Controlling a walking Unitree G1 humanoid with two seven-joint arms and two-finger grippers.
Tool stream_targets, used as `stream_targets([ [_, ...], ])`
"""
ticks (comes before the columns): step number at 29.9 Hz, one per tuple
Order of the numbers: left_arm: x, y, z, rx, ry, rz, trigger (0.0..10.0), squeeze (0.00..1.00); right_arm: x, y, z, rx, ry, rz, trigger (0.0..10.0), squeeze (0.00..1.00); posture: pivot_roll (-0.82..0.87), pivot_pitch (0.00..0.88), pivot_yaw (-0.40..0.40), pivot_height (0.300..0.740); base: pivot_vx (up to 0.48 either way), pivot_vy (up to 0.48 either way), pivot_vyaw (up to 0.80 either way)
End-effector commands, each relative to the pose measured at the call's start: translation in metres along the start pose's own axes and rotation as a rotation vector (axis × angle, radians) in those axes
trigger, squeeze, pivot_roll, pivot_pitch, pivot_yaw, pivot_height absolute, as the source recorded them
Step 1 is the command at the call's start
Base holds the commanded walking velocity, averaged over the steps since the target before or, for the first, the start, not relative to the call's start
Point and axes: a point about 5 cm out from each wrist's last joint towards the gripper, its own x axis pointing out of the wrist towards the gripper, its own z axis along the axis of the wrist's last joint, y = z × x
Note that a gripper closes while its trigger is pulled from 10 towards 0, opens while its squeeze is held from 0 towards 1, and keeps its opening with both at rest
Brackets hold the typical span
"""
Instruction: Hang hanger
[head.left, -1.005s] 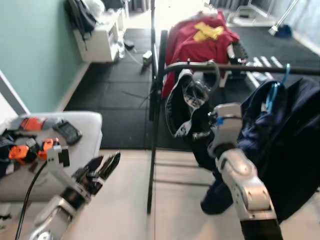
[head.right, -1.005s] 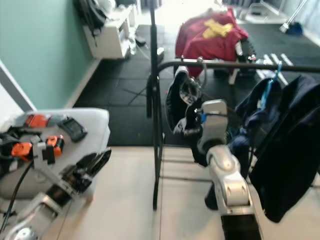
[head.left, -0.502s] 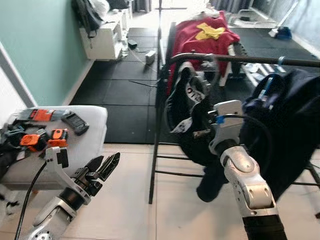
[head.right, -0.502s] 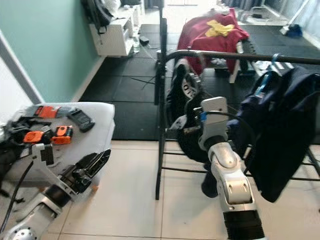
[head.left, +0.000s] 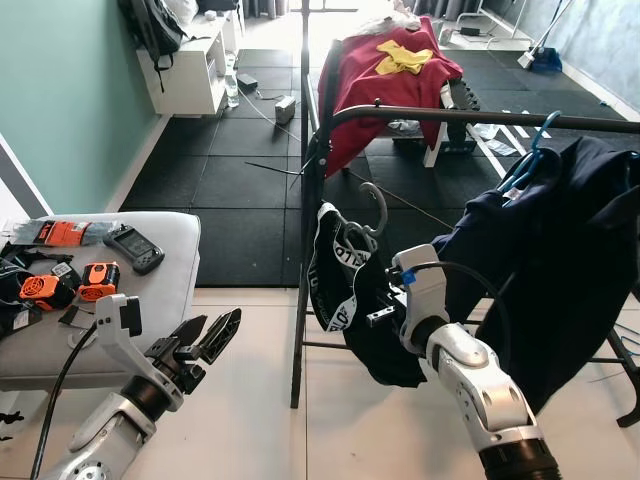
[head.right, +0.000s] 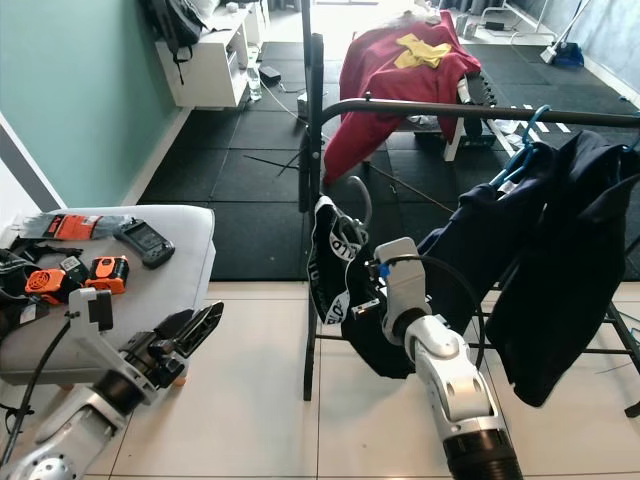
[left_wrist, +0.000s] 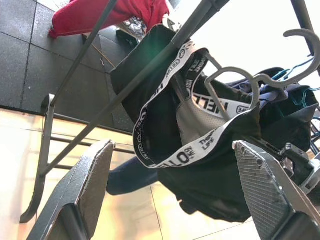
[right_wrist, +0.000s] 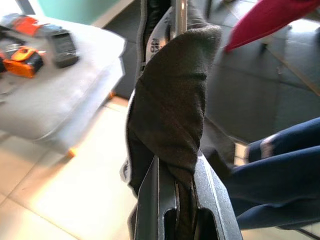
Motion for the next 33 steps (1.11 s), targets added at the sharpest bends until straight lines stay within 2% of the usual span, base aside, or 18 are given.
stream_targets([
  [1, -0.001, 0.002, -0.003, 0.002, 0.027, 0.009, 10.0, 0.00, 0.002, 0.007, -0.005, 0.025, 0.031, 0.068, 10.0, 0.00, -0.03, 0.106, -0.023, 0.740, 0.000, 0.000, 0.00],
  [3, 0.001, 0.001, -0.003, -0.002, 0.031, -0.004, 10.0, 0.00, 0.004, 0.012, -0.008, 0.055, 0.070, 0.165, 10.0, 0.00, -0.02, 0.104, -0.024, 0.740, 0.000, 0.000, 0.00],
  [8, -0.002, 0.004, -0.004, -0.015, 0.051, -0.016, 10.0, 0.00, 0.005, 0.012, -0.014, 0.135, 0.123, 0.238, 10.0, 0.00, -0.01, 0.101, -0.027, 0.740, 0.000, 0.000, 0.00],
  [13, -0.005, 0.006, -0.004, -0.020, 0.061, -0.018, 10.0, 0.00, 0.005, 0.012, -0.016, 0.164, 0.138, 0.283, 10.0, 0.00, 0.00, 0.100, -0.033, 0.740, 0.000, 0.000, 0.00],
  [14, -0.006, 0.006, -0.004, -0.036, 0.061, -0.025, 10.0, 0.00, 0.005, 0.015, -0.016, 0.190, 0.146, 0.344, 10.0, 0.00, 0.00, 0.097, -0.036, 0.740, 0.000, 0.000, 0.00],
  [15, -0.006, 0.006, -0.004, -0.036, 0.061, -0.025, 10.0, 0.00, 0.005, 0.015, -0.016, 0.190, 0.146, 0.344, 10.0, 0.00, 0.00, 0.097, -0.036, 0.740, 0.000, 0.000, 0.00],
  [16, -0.006, 0.007, -0.004, -0.056, 0.057, -0.034, 10.0, 0.00, 0.005, 0.020, -0.015, 0.208, 0.138, 0.406, 10.0, 0.00, 0.00, 0.093, -0.040, 0.740, 0.000, 0.000, 0.00],
  [17, -0.006, 0.007, -0.004, -0.056, 0.057, -0.034, 10.0, 0.00, 0.005, 0.020, -0.015, 0.208, 0.138, 0.406, 10.0, 0.00, 0.00, 0.093, -0.040, 0.740, 0.000, 0.000, 0.00],
  [19, -0.004, 0.006, -0.004, -0.090, 0.053, -0.056, 10.0, 0.00, 0.006, 0.026, -0.012, 0.240, 0.108, 0.485, 10.0, 0.00, 0.00, 0.085, -0.040, 0.740, 0.000, 0.000, 0.00],
  [25, -0.002, 0.006, -0.005, -0.095, 0.066, -0.073, 10.0, 0.00, 0.007, 0.027, -0.010, 0.309, 0.088, 0.521, 10.0, 0.00, -0.01, 0.077, -0.037, 0.740, 0.000, 0.000, 0.00],
  [26, -0.001, 0.008, -0.009, -0.098, 0.084, -0.083, 10.0, 0.00, 0.009, 0.027, -0.013, 0.332, 0.096, 0.536, 10.0, 0.00, -0.02, 0.020, -0.026, 0.740, 0.000, 0.000, 0.00],
  [29, 0.002, 0.010, -0.013, -0.060, 0.128, -0.100, 10.0, 0.00, 0.011, 0.029, -0.017, 0.314, 0.118, 0.563, 10.0, 0.00, -0.02, 0.008, -0.025, 0.740, 0.000, 0.000, 0.00],
  [33, 0.001, 0.011, -0.016, -0.068, 0.139, -0.110, 10.0, 0.00, 0.011, 0.030, -0.019, 0.336, 0.119, 0.576, 10.0, 0.00, -0.01, 0.010, -0.023, 0.740, 0.000, 0.000, 0.00],
])
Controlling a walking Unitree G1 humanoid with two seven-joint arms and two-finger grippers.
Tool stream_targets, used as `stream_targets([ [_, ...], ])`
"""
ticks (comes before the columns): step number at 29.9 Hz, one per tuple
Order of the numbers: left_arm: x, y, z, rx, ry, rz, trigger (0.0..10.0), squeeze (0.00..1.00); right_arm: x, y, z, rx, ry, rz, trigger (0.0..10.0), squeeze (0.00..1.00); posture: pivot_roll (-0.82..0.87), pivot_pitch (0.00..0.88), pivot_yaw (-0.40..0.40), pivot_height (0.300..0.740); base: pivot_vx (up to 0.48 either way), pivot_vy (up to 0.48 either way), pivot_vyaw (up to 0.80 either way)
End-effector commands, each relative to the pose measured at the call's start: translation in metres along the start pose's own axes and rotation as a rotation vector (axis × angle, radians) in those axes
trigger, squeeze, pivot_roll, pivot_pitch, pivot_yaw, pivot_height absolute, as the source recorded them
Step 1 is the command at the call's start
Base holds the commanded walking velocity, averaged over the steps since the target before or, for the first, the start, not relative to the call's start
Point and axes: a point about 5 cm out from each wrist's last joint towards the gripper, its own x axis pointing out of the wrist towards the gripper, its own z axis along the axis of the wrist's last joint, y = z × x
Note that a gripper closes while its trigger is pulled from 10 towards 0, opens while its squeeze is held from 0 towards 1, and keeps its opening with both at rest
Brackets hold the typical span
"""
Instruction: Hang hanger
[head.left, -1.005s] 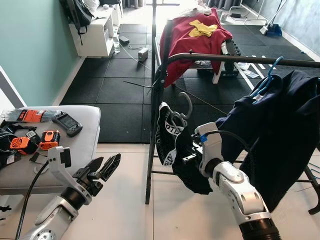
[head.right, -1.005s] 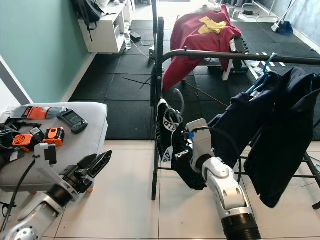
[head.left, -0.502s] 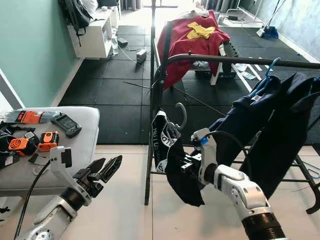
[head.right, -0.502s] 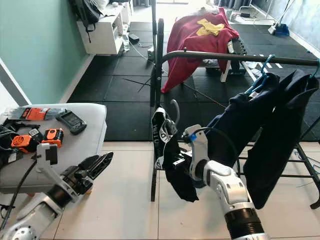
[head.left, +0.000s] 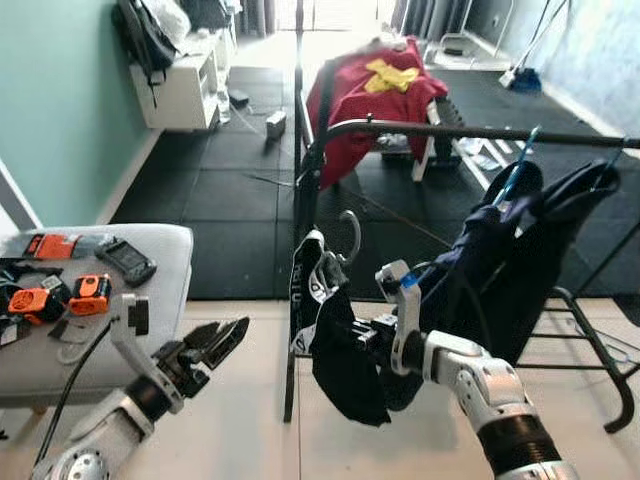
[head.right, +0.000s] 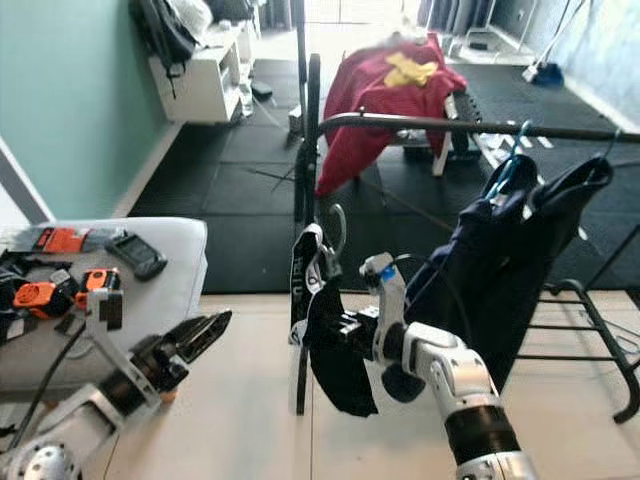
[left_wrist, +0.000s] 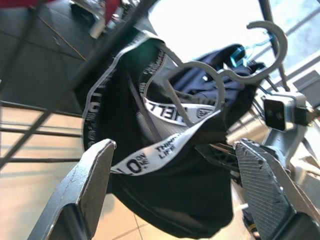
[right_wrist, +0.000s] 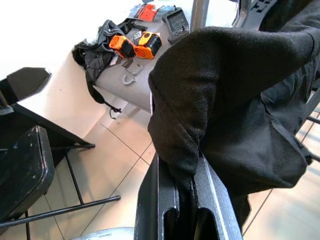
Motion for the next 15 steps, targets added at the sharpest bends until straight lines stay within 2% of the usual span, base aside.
stream_targets([
  [1, -0.003, 0.003, -0.004, -0.006, 0.031, 0.004, 10.0, 0.00, 0.007, 0.011, 0.000, 0.007, -0.016, 0.096, 10.0, 0.00, -0.01, 0.010, -0.023, 0.740, 0.000, 0.000, 0.00],
  [6, -0.002, 0.002, -0.002, 0.007, 0.039, -0.015, 10.0, 0.00, 0.008, 0.011, 0.001, 0.020, -0.018, 0.112, 10.0, 0.00, -0.01, 0.012, -0.025, 0.740, 0.000, 0.000, 0.00],
  [11, 0.004, -0.008, -0.001, 0.104, 0.081, -0.029, 10.0, 0.00, 0.006, 0.013, 0.009, 0.032, -0.043, 0.130, 10.0, 0.00, -0.01, 0.034, -0.028, 0.740, 0.000, 0.000, 0.00],
  [14, 0.006, -0.010, -0.001, 0.120, 0.090, -0.034, 10.0, 0.00, 0.004, 0.014, 0.011, 0.031, -0.046, 0.137, 10.0, 0.00, -0.01, 0.045, -0.025, 0.740, 0.000, 0.000, 0.00],
  [15, 0.011, -0.012, -0.002, 0.132, 0.098, -0.037, 10.0, 0.00, 0.004, 0.013, 0.010, 0.036, -0.050, 0.132, 10.0, 0.00, -0.02, 0.054, -0.023, 0.740, 0.000, 0.000, 0.00],
])
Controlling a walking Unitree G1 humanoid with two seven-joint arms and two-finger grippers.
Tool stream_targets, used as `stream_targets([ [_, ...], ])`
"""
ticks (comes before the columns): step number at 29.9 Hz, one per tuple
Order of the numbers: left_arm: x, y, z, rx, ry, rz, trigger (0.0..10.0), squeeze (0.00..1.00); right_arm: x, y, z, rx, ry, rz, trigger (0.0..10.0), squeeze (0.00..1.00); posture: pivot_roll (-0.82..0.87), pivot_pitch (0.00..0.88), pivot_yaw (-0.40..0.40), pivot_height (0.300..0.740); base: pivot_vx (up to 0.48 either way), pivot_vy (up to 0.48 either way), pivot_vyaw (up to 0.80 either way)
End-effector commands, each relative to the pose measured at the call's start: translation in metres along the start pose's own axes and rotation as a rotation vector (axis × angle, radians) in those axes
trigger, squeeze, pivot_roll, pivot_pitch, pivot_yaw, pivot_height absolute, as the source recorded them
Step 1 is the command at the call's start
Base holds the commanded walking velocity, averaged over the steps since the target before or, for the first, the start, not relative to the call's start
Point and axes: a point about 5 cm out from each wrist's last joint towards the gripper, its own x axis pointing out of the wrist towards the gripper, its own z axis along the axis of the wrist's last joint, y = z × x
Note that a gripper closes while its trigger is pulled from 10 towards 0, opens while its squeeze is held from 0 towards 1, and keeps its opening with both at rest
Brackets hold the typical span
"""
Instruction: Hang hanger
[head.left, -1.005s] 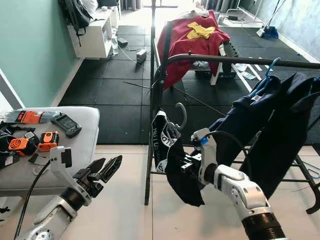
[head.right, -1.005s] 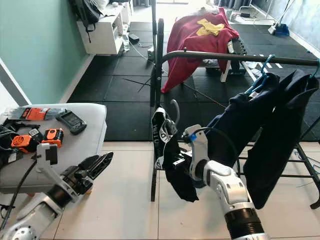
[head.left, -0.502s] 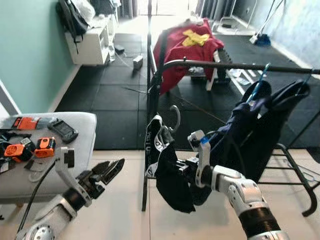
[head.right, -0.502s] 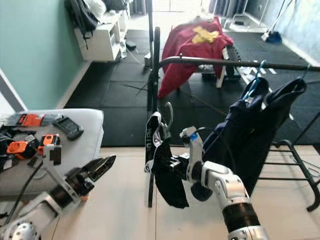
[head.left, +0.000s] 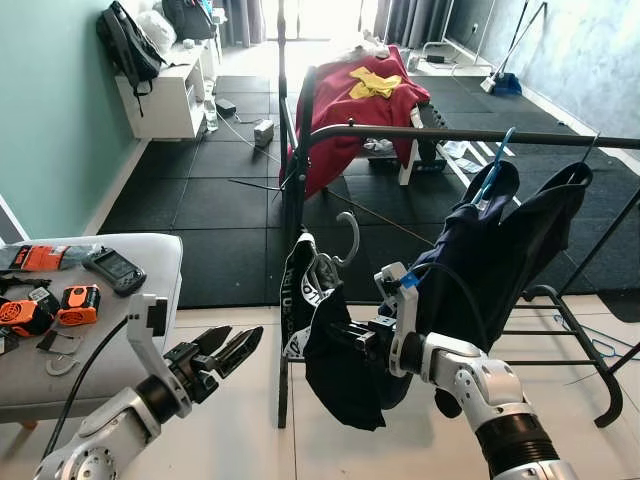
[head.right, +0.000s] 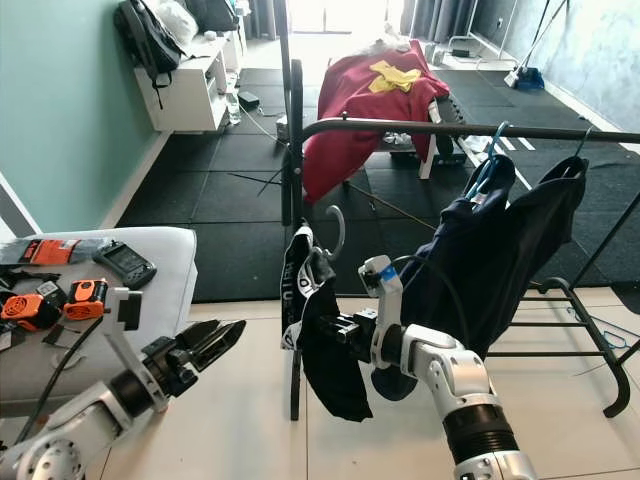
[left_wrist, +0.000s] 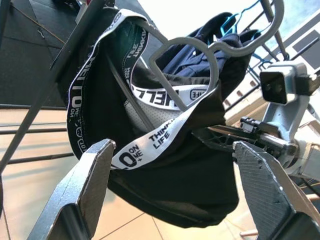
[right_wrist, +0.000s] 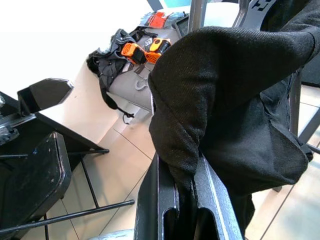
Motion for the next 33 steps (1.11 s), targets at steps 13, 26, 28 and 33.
stream_targets([
  [13, 0.019, -0.002, 0.000, 0.014, 0.070, -0.060, 10.0, 0.00, 0.007, 0.006, 0.010, -0.013, -0.032, 0.061, 10.0, 0.00, -0.03, 0.053, -0.015, 0.740, 0.000, 0.000, 0.00],
  [26, 0.016, 0.001, 0.008, 0.007, 0.015, -0.044, 10.0, 0.00, 0.011, 0.010, 0.018, -0.015, -0.036, 0.099, 10.0, 0.00, -0.01, 0.044, -0.036, 0.740, 0.000, 0.000, 0.00],
  [28, 0.015, 0.001, 0.008, 0.007, 0.014, -0.044, 10.0, 0.00, 0.012, 0.010, 0.018, -0.014, -0.038, 0.103, 10.0, 0.00, -0.01, 0.044, -0.036, 0.740, 0.000, 0.000, 0.00],
  [33, 0.011, -0.001, 0.009, 0.006, 0.020, -0.054, 10.0, 0.00, 0.010, 0.013, 0.018, -0.007, -0.042, 0.119, 10.0, 0.00, -0.01, 0.053, -0.031, 0.740, 0.000, 0.000, 0.00],
])
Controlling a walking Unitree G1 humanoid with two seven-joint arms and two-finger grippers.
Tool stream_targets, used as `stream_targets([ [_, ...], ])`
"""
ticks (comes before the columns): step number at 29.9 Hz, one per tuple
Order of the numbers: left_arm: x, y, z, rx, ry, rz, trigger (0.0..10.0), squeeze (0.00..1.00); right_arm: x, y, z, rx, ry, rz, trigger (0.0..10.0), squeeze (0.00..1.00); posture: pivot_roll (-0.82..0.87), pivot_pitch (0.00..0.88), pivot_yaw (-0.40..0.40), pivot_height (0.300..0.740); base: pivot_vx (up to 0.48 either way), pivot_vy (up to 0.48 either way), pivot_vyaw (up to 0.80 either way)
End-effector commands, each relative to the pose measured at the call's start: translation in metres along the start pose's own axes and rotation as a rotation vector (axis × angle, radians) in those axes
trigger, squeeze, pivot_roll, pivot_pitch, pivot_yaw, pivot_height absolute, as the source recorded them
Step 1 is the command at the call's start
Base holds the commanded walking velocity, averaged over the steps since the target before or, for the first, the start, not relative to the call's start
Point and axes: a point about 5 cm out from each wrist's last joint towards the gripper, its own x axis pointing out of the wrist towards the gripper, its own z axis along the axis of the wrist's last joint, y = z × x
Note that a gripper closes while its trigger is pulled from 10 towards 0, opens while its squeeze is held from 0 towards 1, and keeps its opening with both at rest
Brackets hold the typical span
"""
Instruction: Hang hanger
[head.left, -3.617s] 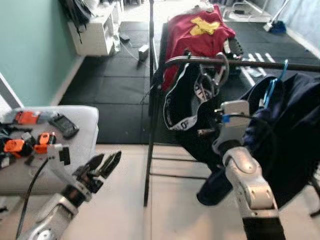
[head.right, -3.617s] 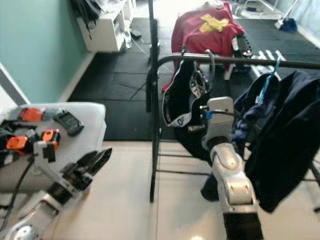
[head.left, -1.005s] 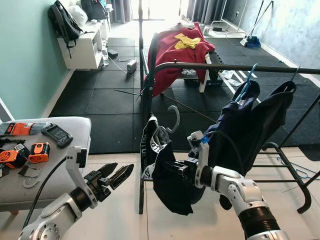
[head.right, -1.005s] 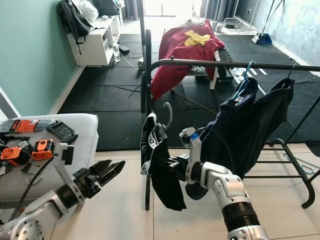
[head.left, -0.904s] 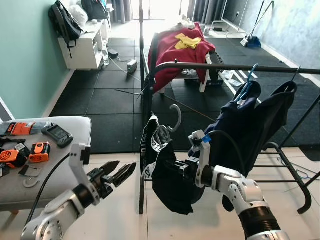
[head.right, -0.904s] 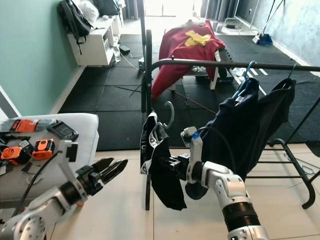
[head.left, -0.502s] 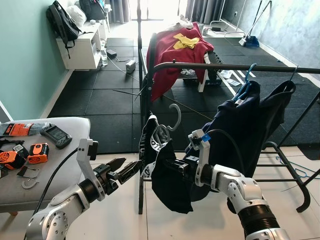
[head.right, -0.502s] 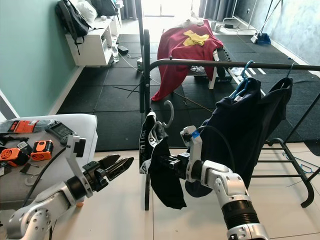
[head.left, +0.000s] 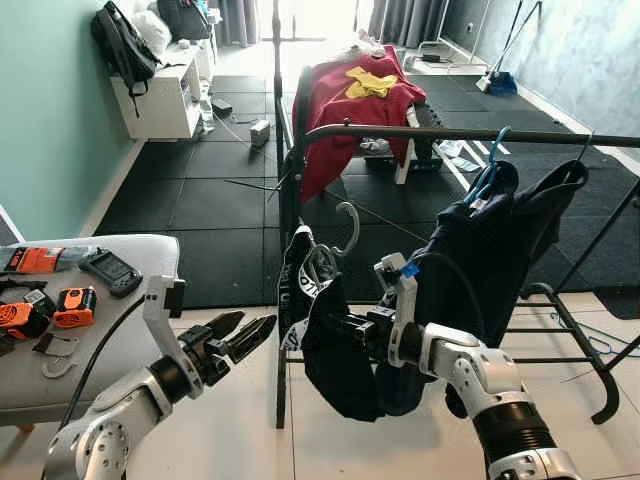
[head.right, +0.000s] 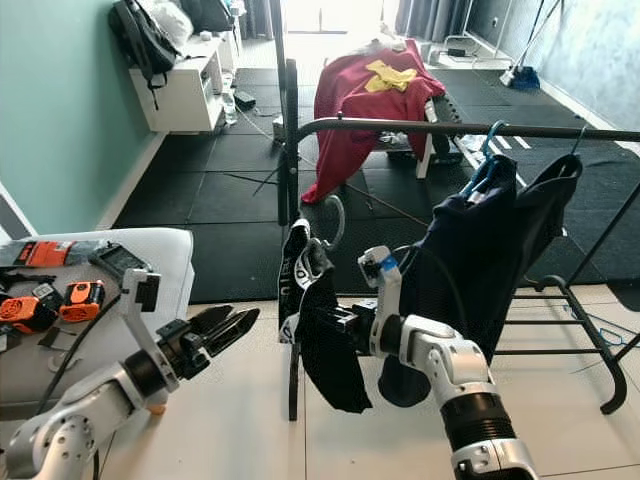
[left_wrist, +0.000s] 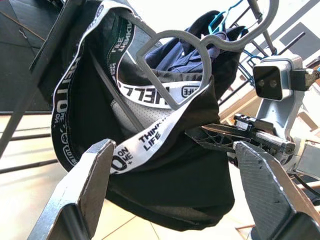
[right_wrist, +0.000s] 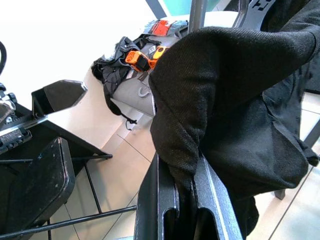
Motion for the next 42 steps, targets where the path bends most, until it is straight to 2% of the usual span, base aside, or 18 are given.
stream_targets([
  [1, -0.004, 0.000, 0.001, 0.005, 0.013, -0.001, 10.0, 0.00, 0.007, 0.012, 0.006, -0.008, -0.024, 0.091, 10.0, 0.00, -0.01, 0.053, -0.031, 0.740, 0.000, 0.000, 0.00],
  [15, -0.001, -0.002, -0.003, 0.015, 0.054, -0.044, 10.0, 0.00, 0.003, 0.009, 0.003, 0.001, -0.018, 0.089, 10.0, 0.00, -0.02, 0.062, -0.026, 0.740, 0.000, 0.000, 0.00],
  [19, -0.003, -0.005, -0.002, 0.023, 0.022, -0.056, 10.0, 0.00, 0.001, 0.009, 0.006, -0.049, -0.038, 0.083, 10.0, 0.00, -0.03, 0.056, -0.032, 0.740, 0.000, 0.000, 0.00],
  [20, -0.004, -0.007, 0.005, 0.047, -0.017, -0.063, 10.0, 0.00, -0.002, 0.013, 0.010, -0.104, -0.055, 0.103, 10.0, 0.00, -0.03, 0.049, -0.030, 0.740, 0.000, 0.000, 0.00],
  [22, -0.004, -0.007, 0.005, 0.047, -0.017, -0.063, 10.0, 0.00, -0.002, 0.013, 0.010, -0.104, -0.055, 0.103, 10.0, 0.00, -0.03, 0.049, -0.030, 0.740, 0.000, 0.000, 0.00],
  [24, -0.005, -0.006, 0.021, 0.108, -0.067, -0.059, 10.0, 0.00, -0.008, 0.021, 0.020, -0.142, -0.084, 0.170, 10.0, 0.00, -0.04, 0.046, -0.026, 0.740, 0.000, 0.000, 0.00],
  [26, -0.005, -0.007, 0.027, 0.140, -0.075, -0.063, 10.0, 0.00, -0.010, 0.023, 0.024, -0.153, -0.091, 0.193, 10.0, 0.00, -0.04, 0.047, -0.027, 0.740, 0.000, 0.000, 0.00],
  [27, -0.006, -0.015, 0.045, 0.201, -0.112, -0.109, 10.0, 0.00, -0.018, 0.030, 0.034, -0.194, -0.093, 0.253, 10.0, 0.00, -0.04, 0.047, -0.032, 0.740, 0.000, 0.000, 0.00],
  [30, -0.008, -0.020, 0.057, 0.220, -0.144, -0.137, 10.0, 0.00, -0.024, 0.034, 0.039, -0.226, -0.083, 0.280, 10.0, 0.00, -0.04, 0.047, -0.032, 0.740, 0.000, 0.000, 0.00],
  [31, -0.015, -0.027, 0.070, 0.267, -0.144, -0.186, 10.0, 0.00, -0.035, 0.037, 0.043, -0.277, -0.053, 0.315, 10.0, 0.00, -0.05, 0.054, -0.019, 0.740, 0.000, 0.000, 0.00],
  [32, -0.015, -0.027, 0.070, 0.267, -0.144, -0.186, 10.0, 0.00, -0.035, 0.037, 0.043, -0.277, -0.053, 0.315, 10.0, 0.00, -0.05, 0.054, -0.019, 0.740, 0.000, 0.000, 0.00],
  [33, -0.020, -0.032, 0.078, 0.302, -0.136, -0.221, 10.0, 0.00, -0.042, 0.040, 0.045, -0.309, -0.030, 0.340, 10.0, 0.00, -0.05, 0.054, -0.019, 0.740, 0.000, 0.000, 0.00],
  [34, -0.038, -0.036, 0.092, 0.400, -0.072, -0.288, 10.0, 0.00, -0.056, 0.045, 0.052, -0.341, -0.006, 0.381, 10.0, 0.00, -0.06, 0.054, -0.018, 0.740, 0.000, 0.000, 0.00],
  [36, -0.041, -0.036, 0.095, 0.418, -0.056, -0.297, 10.0, 0.00, -0.058, 0.046, 0.053, -0.343, -0.007, 0.386, 10.0, 0.00, -0.06, 0.054, -0.018, 0.740, 0.000, 0.000, 0.00],
  [37, -0.050, -0.032, 0.110, 0.469, -0.058, -0.280, 10.0, 0.00, -0.062, 0.051, 0.054, -0.355, 0.016, 0.419, 10.0, 0.00, -0.06, 0.054, -0.012, 0.740, 0.000, 0.000, 0.00],
  [38, -0.050, -0.032, 0.110, 0.469, -0.058, -0.280, 10.0, 0.00, -0.062, 0.051, 0.054, -0.355, 0.016, 0.419, 10.0, 0.00, -0.06, 0.054, -0.012, 0.740, 0.000, 0.000, 0.00],
  [39, -0.057, -0.028, 0.124, 0.515, -0.066, -0.263, 10.0, 0.00, -0.063, 0.055, 0.051, -0.364, 0.048, 0.445, 10.0, 0.00, -0.06, 0.055, -0.011, 0.740, 0.000, 0.000, 0.00],
  [42, -0.064, -0.027, 0.136, 0.553, -0.073, -0.253, 10.0, 0.00, -0.063, 0.059, 0.048, -0.372, 0.077, 0.459, 10.0, 0.00, -0.06, 0.055, -0.011, 0.740, 0.000, 0.000, 0.00],
])
